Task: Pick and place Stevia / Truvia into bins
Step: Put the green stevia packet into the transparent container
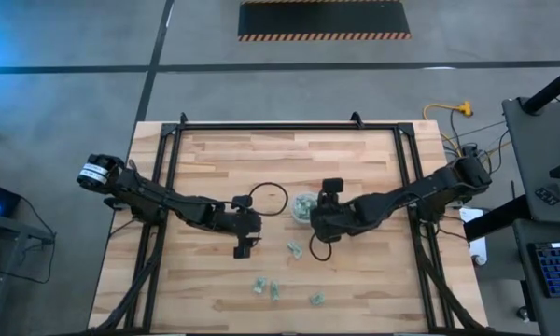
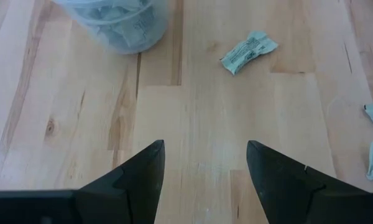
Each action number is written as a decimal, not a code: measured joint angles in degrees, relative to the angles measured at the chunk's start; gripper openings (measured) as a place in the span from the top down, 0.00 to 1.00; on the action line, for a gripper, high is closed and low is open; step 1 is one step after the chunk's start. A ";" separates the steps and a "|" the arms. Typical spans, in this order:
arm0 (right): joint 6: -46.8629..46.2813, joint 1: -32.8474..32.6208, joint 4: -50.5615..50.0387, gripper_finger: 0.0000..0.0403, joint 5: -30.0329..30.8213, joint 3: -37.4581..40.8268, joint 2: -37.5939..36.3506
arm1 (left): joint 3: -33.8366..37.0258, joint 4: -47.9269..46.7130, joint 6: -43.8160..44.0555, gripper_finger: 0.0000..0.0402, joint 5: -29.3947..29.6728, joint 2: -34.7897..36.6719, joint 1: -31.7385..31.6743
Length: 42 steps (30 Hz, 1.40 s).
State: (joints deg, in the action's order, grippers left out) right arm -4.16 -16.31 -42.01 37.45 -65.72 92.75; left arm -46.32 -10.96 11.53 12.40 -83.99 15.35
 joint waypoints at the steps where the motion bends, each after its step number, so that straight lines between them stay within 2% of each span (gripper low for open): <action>1: 0.61 0.40 0.80 0.81 0.08 0.33 0.00 | 0.02 0.00 0.00 0.48 0.00 0.00 0.00; 6: 4.82 2.56 9.67 0.86 -0.89 2.35 0.02 | 0.02 0.13 0.02 0.48 0.00 0.00 0.00; 10: 8.37 3.67 15.23 0.89 -6.40 3.39 0.07 | 0.02 0.24 0.04 0.48 0.00 0.00 0.00; 17: 8.91 6.34 16.37 0.94 -13.25 4.10 1.25 | 0.02 0.22 -0.30 0.48 0.02 0.00 0.00; 22: 10.39 8.71 18.02 0.97 -19.92 4.14 5.45 | 0.02 0.19 -0.31 0.48 0.04 0.00 -0.13; 28: 10.14 11.06 18.43 0.98 -23.85 3.93 9.08 | 0.13 0.02 -0.33 0.48 0.04 0.00 -0.13; 42: 9.92 11.34 16.79 0.98 -24.13 3.49 4.71 | 0.65 0.35 -0.35 0.48 0.04 0.00 -0.37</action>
State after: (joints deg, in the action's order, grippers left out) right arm 5.76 -4.97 -25.23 13.32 -62.23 97.46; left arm -45.67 -10.61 11.18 12.45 -83.99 14.98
